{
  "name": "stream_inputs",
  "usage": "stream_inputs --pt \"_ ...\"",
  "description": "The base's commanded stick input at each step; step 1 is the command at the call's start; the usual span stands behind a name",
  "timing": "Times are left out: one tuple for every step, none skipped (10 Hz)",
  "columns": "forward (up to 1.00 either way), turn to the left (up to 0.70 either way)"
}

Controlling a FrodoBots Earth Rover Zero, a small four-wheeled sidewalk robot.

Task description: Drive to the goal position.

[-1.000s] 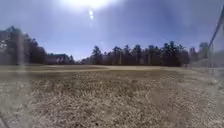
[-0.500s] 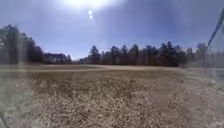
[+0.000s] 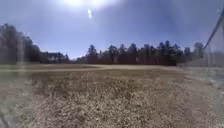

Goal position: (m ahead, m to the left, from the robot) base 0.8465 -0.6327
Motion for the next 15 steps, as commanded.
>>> stream_inputs --pt "0.65 0.03" --pt "0.65 0.03" --pt "0.65 0.03" --pt "0.65 0.03" --pt "0.65 0.03" --pt "0.65 0.03" --pt "0.65 0.01" --pt "0.65 -0.02" --pt "0.65 -0.06" --pt "0.65 -0.11" --pt "0.65 -0.15" --pt "0.65 -0.19" --pt "0.65 -0.23" --pt "0.65 -0.27" --pt "0.65 -0.3"
